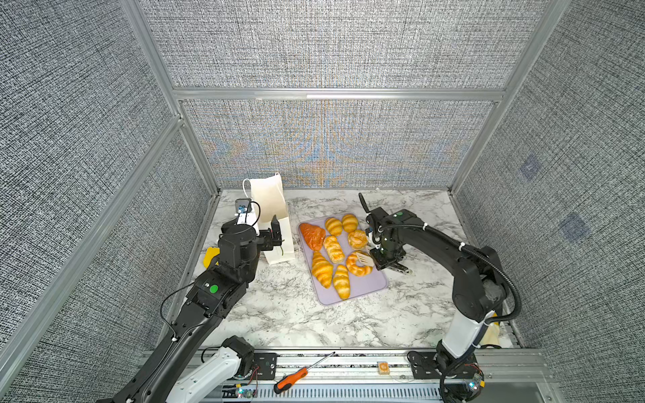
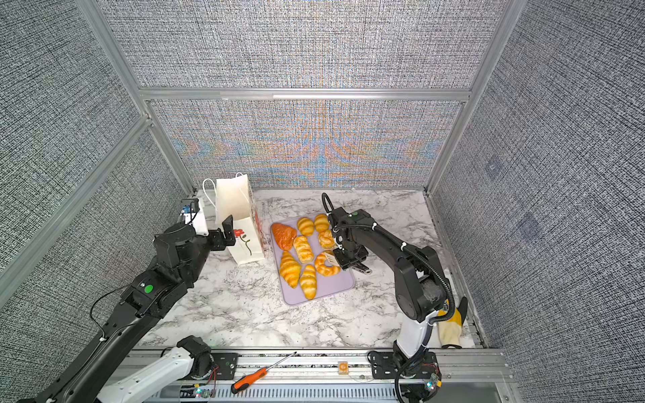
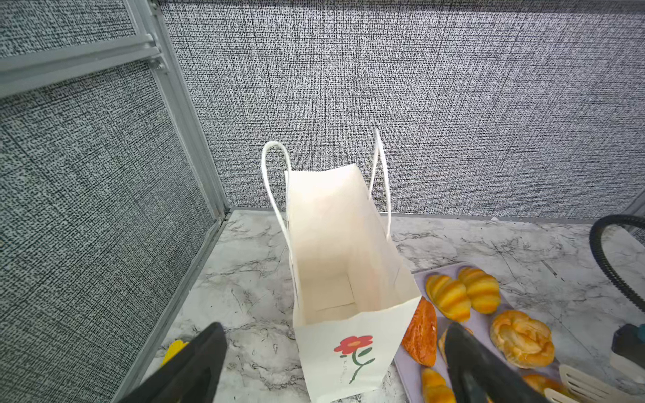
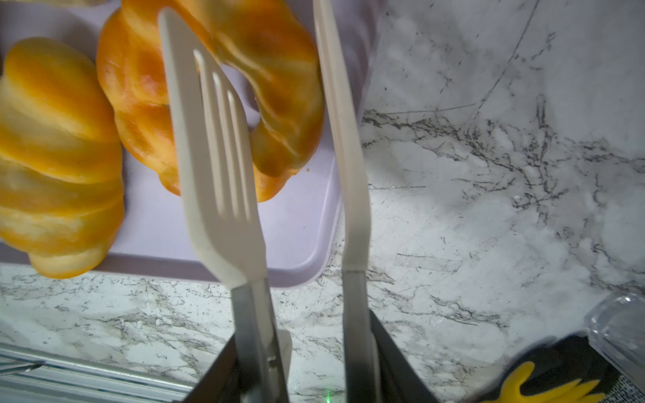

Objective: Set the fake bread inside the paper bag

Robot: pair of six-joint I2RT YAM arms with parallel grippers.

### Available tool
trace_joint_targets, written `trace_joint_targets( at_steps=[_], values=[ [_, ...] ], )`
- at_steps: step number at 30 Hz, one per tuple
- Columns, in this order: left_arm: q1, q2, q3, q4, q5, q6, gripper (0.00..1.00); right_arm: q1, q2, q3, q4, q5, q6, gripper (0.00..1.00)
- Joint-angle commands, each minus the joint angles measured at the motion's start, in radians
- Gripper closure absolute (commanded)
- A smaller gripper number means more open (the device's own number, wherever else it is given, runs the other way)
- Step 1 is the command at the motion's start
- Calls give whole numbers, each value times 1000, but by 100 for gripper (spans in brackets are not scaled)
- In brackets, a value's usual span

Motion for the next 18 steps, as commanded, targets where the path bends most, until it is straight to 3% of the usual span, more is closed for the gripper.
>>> trace_joint_targets(
  at_steps=[1,18],
  values=[
    [20,-4,-3,-1,32,-13,1,2,7,13,-43,29,-7,54],
    [70,-20,-21,-2,63,-10,1,11,62,69,-93,31,-38,65]
  ],
)
